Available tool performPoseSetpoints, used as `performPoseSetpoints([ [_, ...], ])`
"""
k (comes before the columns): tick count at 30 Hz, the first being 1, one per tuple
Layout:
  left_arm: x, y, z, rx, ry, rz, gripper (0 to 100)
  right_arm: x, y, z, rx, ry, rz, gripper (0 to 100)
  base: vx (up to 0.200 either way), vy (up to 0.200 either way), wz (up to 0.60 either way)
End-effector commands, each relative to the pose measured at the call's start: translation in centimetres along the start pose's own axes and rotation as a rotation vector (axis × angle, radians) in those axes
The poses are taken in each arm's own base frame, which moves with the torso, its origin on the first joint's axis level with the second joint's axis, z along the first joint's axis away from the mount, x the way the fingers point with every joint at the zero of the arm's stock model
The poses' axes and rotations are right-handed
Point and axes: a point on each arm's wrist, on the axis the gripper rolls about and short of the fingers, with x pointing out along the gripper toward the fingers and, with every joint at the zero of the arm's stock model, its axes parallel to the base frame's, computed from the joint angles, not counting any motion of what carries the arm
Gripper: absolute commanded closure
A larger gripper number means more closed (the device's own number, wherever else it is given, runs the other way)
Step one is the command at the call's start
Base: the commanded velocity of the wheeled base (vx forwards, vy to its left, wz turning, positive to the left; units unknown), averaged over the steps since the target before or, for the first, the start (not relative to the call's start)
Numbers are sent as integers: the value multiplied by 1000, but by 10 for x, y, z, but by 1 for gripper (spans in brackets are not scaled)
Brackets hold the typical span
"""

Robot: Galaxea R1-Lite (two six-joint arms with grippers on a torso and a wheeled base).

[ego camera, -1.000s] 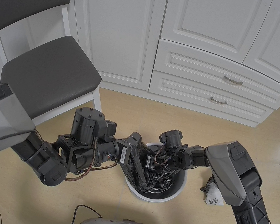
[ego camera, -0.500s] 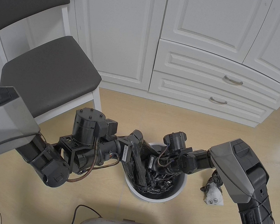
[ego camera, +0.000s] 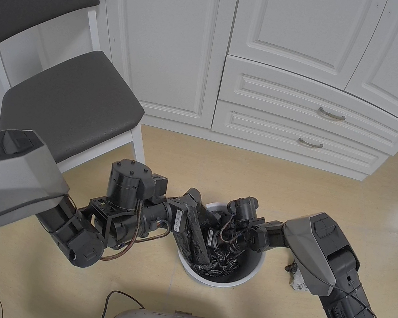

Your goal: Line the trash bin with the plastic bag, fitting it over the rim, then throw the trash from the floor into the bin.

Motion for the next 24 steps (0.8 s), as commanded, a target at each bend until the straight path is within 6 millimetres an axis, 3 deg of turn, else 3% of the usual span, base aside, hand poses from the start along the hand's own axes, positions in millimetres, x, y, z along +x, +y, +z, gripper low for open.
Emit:
performPoseSetpoints([
  [1,6,2,-10,-1,16,4,100,9,-11,-9,11,26,6,100,0,0,0],
  [5,7,2,-10,-1,7,4,100,10,-11,-9,9,30,28,100,0,0,0],
  [11,-4,-1,9,-1,-96,-4,100,6,-1,0,-9,-25,53,100,0,0,0],
  [15,-16,-4,15,1,-104,-20,100,-22,17,22,34,-94,52,100,0,0,0],
  [18,-13,-4,10,2,-87,-21,100,-41,23,19,76,-92,28,100,0,0,0],
  [24,5,1,-8,-1,-42,-9,100,-99,23,19,65,-219,72,100,0,0,0],
])
